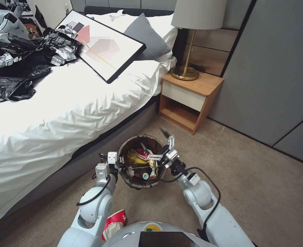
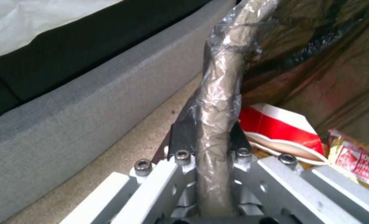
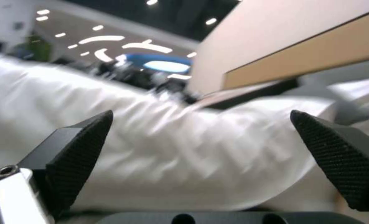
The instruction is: Pick up the trash bin, then pick up the garbage from the floor and place it into the trash bin.
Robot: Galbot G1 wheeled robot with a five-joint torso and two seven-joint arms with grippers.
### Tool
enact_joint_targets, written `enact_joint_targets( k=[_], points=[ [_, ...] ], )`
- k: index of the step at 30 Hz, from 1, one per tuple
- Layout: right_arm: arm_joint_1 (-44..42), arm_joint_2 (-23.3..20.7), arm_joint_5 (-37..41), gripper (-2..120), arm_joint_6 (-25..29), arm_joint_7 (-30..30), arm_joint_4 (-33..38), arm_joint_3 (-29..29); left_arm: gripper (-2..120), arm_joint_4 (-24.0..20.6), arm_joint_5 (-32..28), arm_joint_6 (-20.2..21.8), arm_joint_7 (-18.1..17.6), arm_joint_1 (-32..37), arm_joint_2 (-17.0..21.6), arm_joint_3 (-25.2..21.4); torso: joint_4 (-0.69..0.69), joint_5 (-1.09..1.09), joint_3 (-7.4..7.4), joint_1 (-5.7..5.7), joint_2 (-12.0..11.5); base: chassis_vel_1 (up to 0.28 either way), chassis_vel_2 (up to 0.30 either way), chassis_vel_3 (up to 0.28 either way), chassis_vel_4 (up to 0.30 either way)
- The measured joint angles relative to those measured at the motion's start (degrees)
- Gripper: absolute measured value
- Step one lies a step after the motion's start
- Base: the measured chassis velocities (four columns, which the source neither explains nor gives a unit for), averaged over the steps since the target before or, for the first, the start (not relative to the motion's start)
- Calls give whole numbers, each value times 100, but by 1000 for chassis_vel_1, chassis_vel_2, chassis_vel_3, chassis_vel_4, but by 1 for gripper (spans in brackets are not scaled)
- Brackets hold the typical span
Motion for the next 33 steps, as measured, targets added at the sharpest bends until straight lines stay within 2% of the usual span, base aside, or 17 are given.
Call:
enact_joint_targets(
  k=[1, 5, 7, 13, 14, 16, 17, 20, 21, 24, 33],
  points=[
    [-47, 25, -27, 100, -108, 223, 241, 90, 2, -1, 1, -2, 1, 4, 1, -7, 0, 0, 0, 0, 0, 0, 0, 0, 0],
    [-79, 44, -52, 100, -176, 354, 374, 146, 2, -4, 0, -3, 1, 7, 1, -12, 0, 0, 0, 0, 0, 0, 0, 0, 0],
    [-194, 114, -123, 100, -417, 818, 739, 365, 2, -12, 1, -4, 1, 15, 0, -23, 0, 0, 0, 0, 0, 0, 0, 0, 0],
    [-380, 223, -212, 100, -664, 1270, 986, 774, 2, -22, 2, -11, 1, 26, -5, -32, 1, 0, 0, 0, 0, 0, 0, 0, 0],
    [-502, 273, -257, 100, -751, 1451, 1007, 1010, 2, -25, 3, -16, 1, 32, -8, -36, -2, 0, 0, 0, 0, 0, 0, 0, 0],
    [-771, 343, -280, 100, -807, 1779, 809, 1423, 2, -26, 7, -27, 1, 39, -11, -37, -2, 0, 0, 0, 0, 0, 0, 0, 0],
    [-771, 343, -280, 100, -807, 1779, 809, 1423, 2, -26, 7, -27, 1, 39, -11, -37, -2, 0, 0, 0, 0, 0, 0, 0, 0],
    [-1091, 430, -186, 100, -737, 2127, 73, 1814, 2, -27, 9, -33, 1, 38, -16, -37, -1, 2, 0, 0, 0, 0, 0, 0, 0],
    [-1091, 430, -186, 100, -737, 2127, 73, 1814, 2, -27, 9, -33, 1, 38, -16, -37, -1, 2, 0, 0, 0, 0, 0, 0, 0],
    [-1194, 508, -34, 100, -479, 2190, -534, 1892, 2, -35, -7, -40, 1, 42, -10, -42, 0, 1, 0, 0, 0, 0, 0, 0, 0],
    [-914, 503, 10, 100, -390, 2120, -610, 1834, 2, -97, -15, -45, 23, 92, -26, -18, 0, 0, 0, 0, 0, 0, 0, 0, 0]
  ],
)
